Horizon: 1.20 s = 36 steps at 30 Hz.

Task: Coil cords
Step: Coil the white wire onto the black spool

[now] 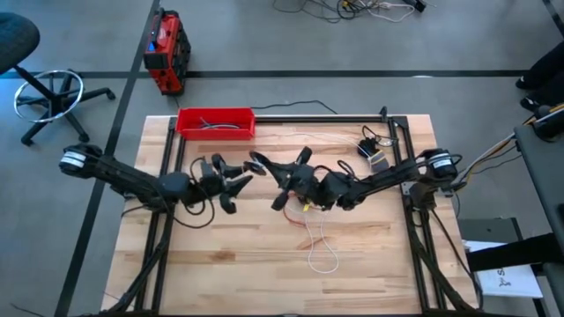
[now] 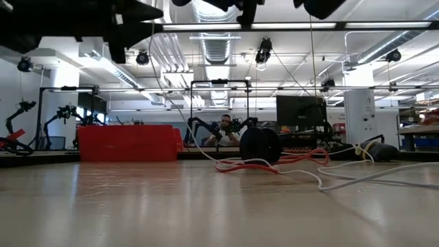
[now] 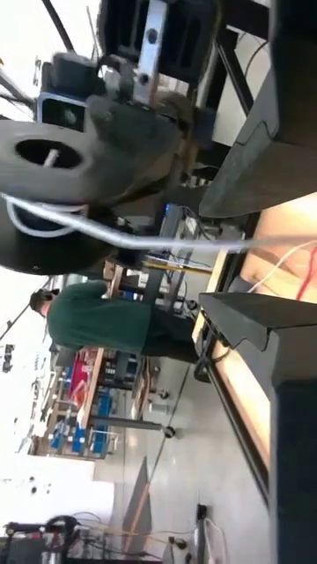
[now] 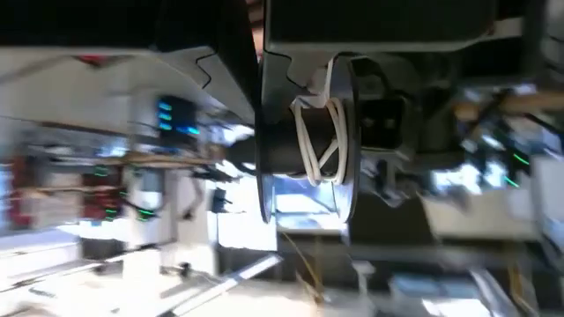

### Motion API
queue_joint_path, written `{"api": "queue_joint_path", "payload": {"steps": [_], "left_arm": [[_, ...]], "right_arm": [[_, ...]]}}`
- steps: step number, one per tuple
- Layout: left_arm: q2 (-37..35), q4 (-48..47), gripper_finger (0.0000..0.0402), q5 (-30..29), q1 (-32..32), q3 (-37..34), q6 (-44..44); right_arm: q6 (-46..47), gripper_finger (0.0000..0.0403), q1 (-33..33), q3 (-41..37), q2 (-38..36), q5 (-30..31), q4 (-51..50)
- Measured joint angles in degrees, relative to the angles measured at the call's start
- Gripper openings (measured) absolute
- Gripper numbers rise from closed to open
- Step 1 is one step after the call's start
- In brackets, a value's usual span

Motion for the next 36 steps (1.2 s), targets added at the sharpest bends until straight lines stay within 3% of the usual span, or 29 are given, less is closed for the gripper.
{"api": "queue_joint_path", "payload": {"steps": [6, 12, 20, 24, 33, 36], "left_arm": [[2.06, -3.89, 0.0121, 0.02, 0.00, 4.56, 0.92], [1.49, -9.57, 0.0082, 0.08, 0.00, 6.90, 0.48], [1.52, -10.56, 0.0006, 4.46, -0.13, 7.64, 0.49], [1.52, -10.72, 0.0034, 5.10, -0.21, 7.62, 0.48], [1.87, -12.05, 0.0112, 5.20, -0.76, 7.60, -0.55], [3.39, -12.16, 0.0115, 6.99, -0.70, 7.51, -0.60]], "right_arm": [[10.19, 0.0000, -3.71, -6.33, -1.93, -12.04, 10.06], [20.32, 0.0000, -7.09, -8.57, -2.59, -24.65, 14.07], [24.53, 0.0000, -8.02, -8.31, -2.65, -32.69, 16.26], [26.33, 0.0000, -8.80, -7.66, -2.65, -37.50, 16.16], [25.20, 0.0000, -8.41, -6.67, -3.55, -38.98, 16.12], [25.03, 0.0000, -7.78, -5.41, -3.57, -38.98, 15.79]]}}
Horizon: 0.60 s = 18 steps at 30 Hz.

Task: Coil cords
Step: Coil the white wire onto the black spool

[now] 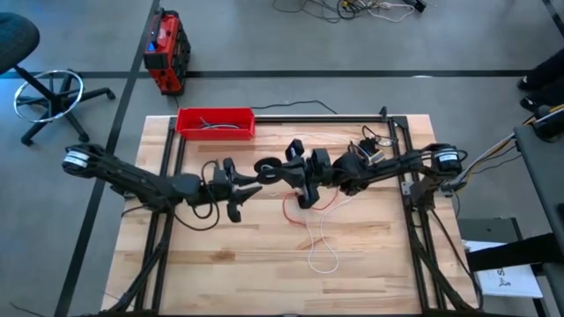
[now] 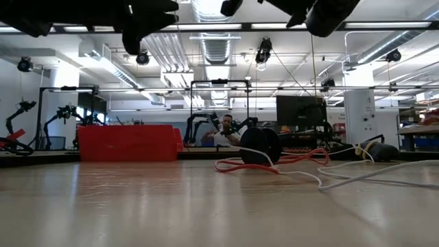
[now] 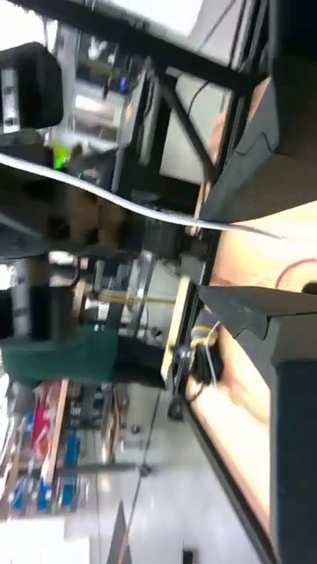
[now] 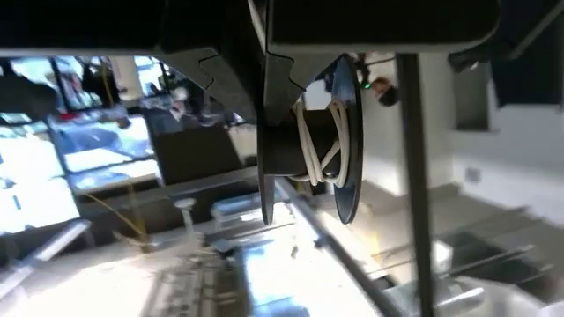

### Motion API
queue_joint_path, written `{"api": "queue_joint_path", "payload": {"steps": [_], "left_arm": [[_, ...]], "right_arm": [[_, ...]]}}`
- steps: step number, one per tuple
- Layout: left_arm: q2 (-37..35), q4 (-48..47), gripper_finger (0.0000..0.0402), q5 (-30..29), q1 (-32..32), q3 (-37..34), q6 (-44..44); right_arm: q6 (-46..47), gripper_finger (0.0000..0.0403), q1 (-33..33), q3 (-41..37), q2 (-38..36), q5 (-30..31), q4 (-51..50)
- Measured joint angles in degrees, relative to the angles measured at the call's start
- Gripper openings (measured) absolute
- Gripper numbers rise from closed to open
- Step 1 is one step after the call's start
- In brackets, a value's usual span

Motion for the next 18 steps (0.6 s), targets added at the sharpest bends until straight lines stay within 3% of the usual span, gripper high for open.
{"api": "queue_joint_path", "payload": {"steps": [3, 8, 12, 18], "left_arm": [[2.18, 2.23, 0.0089, 2.63, -0.20, 0.00, -0.01], [5.43, 4.33, 0.0011, 2.84, -0.86, 0.00, -0.06], [7.64, 4.90, 0.0009, 2.84, -1.03, 0.10, -0.43], [9.29, 5.10, 0.0004, 2.75, -1.03, 0.98, -0.15]], "right_arm": [[-2.89, 0.0000, 0.23, 0.96, 0.00, -3.24, -0.23], [-9.22, 0.0000, 0.16, 2.98, 0.00, -8.85, -0.60], [-17.50, 0.0000, 0.17, 4.83, 0.00, -12.03, -2.58], [-41.37, 0.0000, 1.61, 7.53, -0.04, -17.66, -11.71]]}}
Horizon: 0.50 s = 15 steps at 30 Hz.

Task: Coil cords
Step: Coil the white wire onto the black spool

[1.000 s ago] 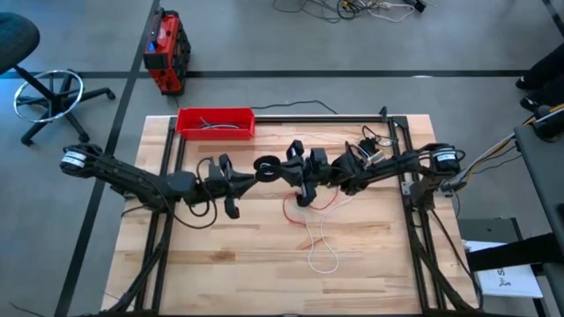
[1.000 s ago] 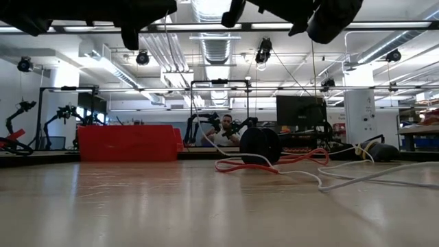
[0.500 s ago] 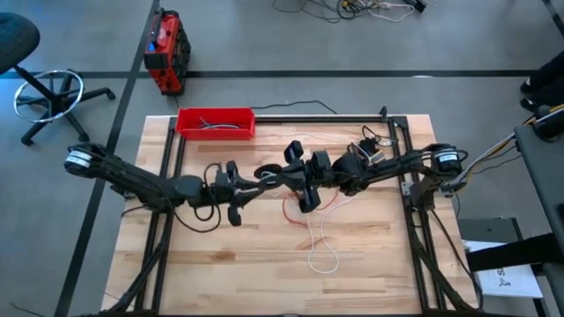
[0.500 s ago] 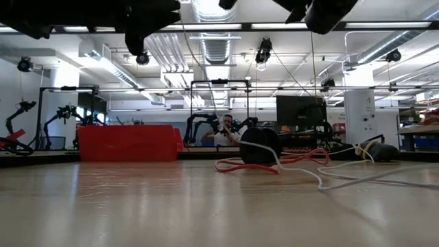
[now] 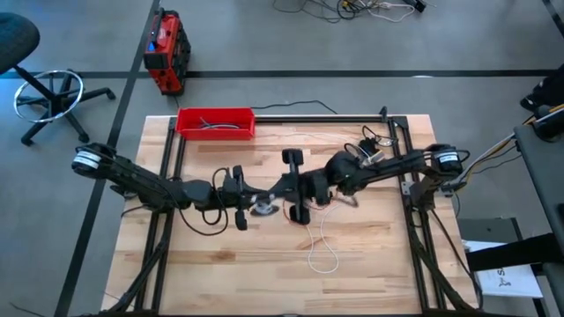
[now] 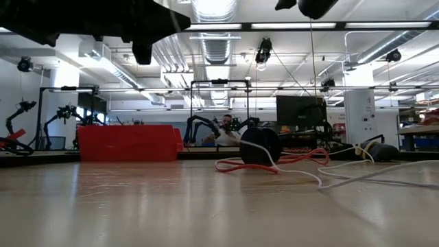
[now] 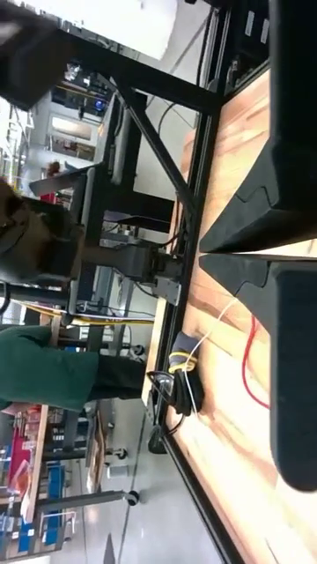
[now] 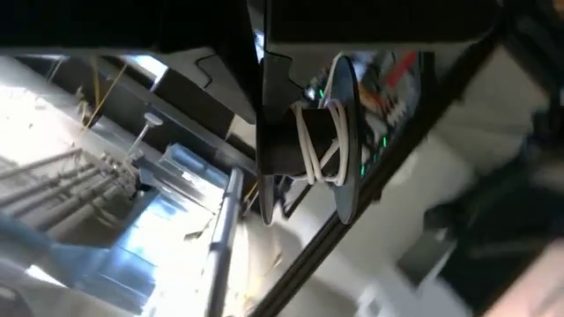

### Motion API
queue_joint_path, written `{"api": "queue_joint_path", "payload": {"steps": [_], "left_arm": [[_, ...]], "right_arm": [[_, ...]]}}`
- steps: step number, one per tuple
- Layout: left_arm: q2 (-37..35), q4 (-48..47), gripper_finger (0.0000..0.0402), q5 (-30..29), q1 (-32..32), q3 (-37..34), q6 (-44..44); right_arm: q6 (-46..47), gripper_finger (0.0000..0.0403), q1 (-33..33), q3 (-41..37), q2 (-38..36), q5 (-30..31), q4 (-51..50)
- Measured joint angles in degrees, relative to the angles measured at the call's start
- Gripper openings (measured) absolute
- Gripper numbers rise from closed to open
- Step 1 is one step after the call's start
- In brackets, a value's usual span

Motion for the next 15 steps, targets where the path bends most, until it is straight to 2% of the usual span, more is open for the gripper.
{"api": "queue_joint_path", "payload": {"steps": [2, 4, 9, 12, 15], "left_arm": [[-0.63, -0.90, 0.0004, 0.00, 0.00, 0.09, 0.80], [-2.41, -3.96, 0.0002, -0.29, 0.00, 0.10, 1.63], [-14.05, -25.22, 0.0010, -7.16, -0.02, 0.11, 0.08], [-23.38, -34.68, 0.0024, -9.14, -0.03, 0.11, -6.71], [-30.33, -35.96, 0.0040, -4.52, -0.69, -0.16, -18.30]], "right_arm": [[-6.52, 0.0000, 0.79, 0.53, 0.01, 0.33, -3.03], [-8.38, 0.0000, 1.33, 1.04, 0.02, 0.93, -4.45], [-8.55, 0.0000, 1.66, 1.39, -0.02, 1.39, -4.41], [-8.64, 0.0000, 1.67, 1.37, -0.02, 1.38, -4.65], [-9.80, 0.0000, 1.66, 1.37, -0.04, 1.86, -5.84]]}}
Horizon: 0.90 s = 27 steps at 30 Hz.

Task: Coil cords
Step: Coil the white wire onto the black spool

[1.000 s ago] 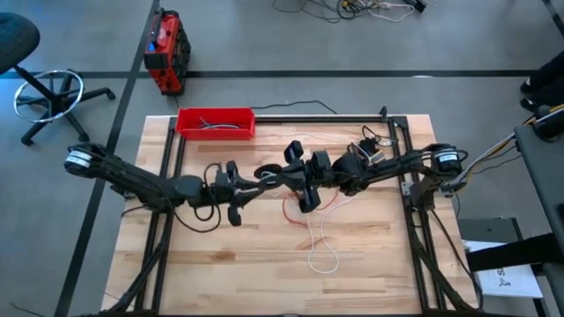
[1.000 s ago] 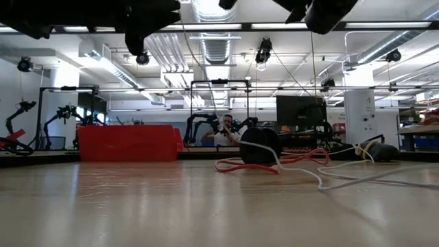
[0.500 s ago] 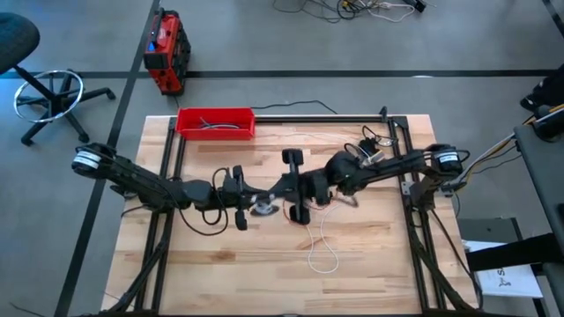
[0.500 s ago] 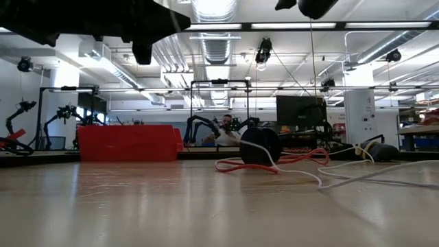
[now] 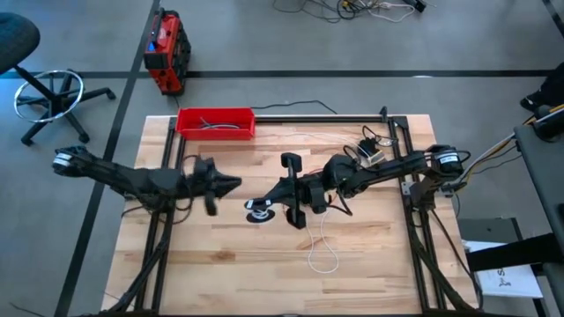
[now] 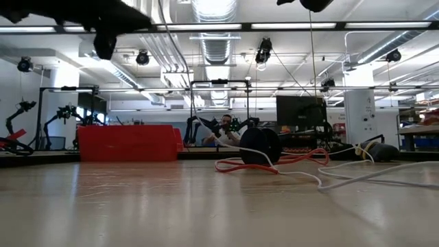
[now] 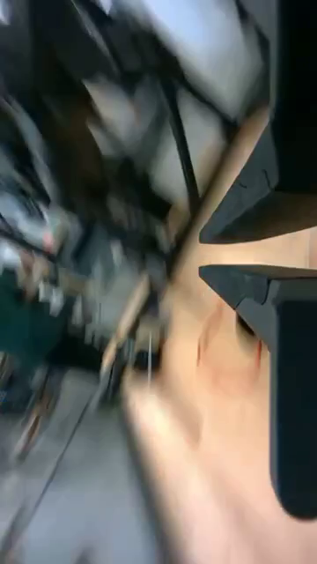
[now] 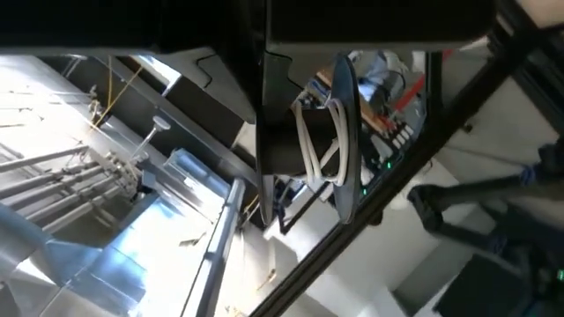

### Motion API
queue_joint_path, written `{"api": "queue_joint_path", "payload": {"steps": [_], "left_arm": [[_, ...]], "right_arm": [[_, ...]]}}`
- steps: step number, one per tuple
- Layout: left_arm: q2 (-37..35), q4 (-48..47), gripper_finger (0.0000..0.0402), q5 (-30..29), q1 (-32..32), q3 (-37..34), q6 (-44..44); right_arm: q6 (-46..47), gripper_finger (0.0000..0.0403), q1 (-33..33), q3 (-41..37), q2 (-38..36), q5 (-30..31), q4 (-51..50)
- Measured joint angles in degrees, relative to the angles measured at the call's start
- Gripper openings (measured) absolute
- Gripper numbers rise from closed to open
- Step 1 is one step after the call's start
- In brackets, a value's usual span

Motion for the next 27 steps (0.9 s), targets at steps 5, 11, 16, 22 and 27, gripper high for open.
{"api": "queue_joint_path", "payload": {"steps": [5, 11, 16, 22, 27], "left_arm": [[-2.32, 7.14, 0.0067, 6.86, -4.12, -1.40, -20.68], [5.55, 23.24, 0.0093, 2.82, -10.77, -1.68, -33.31], [9.18, 25.95, 0.0107, 2.14, -13.00, 0.56, -37.99], [6.41, 21.63, 0.0109, 0.88, -13.72, 1.33, -34.20], [-0.64, 12.47, 0.0110, -1.79, -13.72, 1.11, -32.89]], "right_arm": [[-5.14, 0.0000, 0.00, 0.00, -0.24, 3.27, -3.90], [-12.23, 0.0000, 0.00, -0.02, -0.24, 8.84, -11.57], [-13.20, 0.0000, 0.00, -0.04, -0.34, 9.81, -12.45], [-11.22, 0.0000, -0.13, -0.04, -0.55, 10.14, -12.02], [0.55, 0.0000, -2.49, -0.30, -2.58, 5.62, -9.62]]}}
